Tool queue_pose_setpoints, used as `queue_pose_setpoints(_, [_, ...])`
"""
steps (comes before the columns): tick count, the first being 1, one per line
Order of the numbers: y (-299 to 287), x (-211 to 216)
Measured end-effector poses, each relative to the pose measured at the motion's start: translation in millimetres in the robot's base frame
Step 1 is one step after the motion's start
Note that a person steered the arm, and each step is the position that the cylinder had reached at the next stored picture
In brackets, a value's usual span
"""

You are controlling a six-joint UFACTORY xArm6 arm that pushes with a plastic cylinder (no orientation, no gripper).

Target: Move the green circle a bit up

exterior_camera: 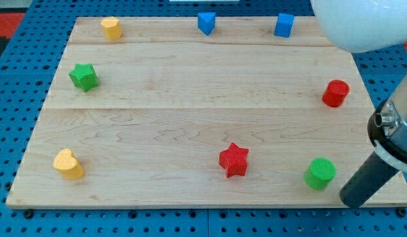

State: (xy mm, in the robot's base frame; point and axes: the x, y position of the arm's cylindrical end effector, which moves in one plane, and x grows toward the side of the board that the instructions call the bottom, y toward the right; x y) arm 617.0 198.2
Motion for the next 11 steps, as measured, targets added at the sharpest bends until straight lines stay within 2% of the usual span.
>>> queue_pose_setpoints(2, [-57,-18])
queue_pose_setpoints(4, [-49,-28])
queue_pose_setpoints(5, [-52,-17])
queue_pose_setpoints(9, [-32,-22])
queue_pose_setpoints(10, [-44,-24])
queue_pose_setpoints(11, [-134,-6])
